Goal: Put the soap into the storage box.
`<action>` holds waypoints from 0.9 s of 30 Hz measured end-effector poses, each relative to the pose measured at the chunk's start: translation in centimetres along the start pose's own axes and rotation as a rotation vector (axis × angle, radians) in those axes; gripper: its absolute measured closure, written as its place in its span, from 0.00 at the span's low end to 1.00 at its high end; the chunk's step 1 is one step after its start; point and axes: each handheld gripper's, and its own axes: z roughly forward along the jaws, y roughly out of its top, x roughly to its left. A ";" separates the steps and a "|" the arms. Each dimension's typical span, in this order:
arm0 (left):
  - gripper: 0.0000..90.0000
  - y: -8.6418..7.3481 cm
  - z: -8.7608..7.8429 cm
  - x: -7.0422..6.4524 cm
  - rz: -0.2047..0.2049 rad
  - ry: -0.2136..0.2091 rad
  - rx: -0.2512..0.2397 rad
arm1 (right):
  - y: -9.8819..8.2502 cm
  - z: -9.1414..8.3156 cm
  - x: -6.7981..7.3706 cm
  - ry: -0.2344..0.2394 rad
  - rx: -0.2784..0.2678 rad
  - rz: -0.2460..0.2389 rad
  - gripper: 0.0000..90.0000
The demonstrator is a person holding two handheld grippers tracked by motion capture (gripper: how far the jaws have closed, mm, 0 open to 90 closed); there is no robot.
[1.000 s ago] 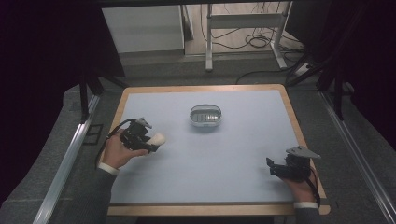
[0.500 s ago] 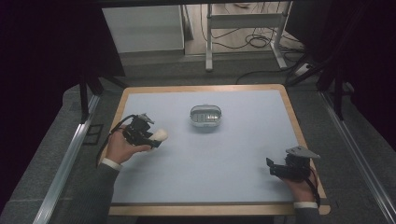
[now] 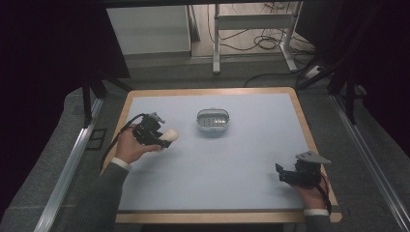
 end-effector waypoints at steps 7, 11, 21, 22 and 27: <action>0.55 0.8 0.3 0.0 0.015 0.012 0.003 | 0.0 0.1 0.0 -0.001 0.002 -0.003 0.06; 0.55 1.5 0.4 -0.1 0.026 0.014 0.005 | 0.0 0.1 0.0 0.000 0.002 -0.004 0.06; 0.55 2.0 0.7 0.2 0.017 0.008 -0.002 | -0.1 0.2 0.0 -0.001 0.008 -0.004 0.06; 0.55 2.1 0.7 0.3 0.020 0.009 0.001 | -0.1 0.2 0.0 0.000 0.008 -0.004 0.06; 0.55 2.5 0.5 0.3 0.023 0.016 -0.005 | -0.1 0.2 0.1 0.000 0.010 -0.007 0.06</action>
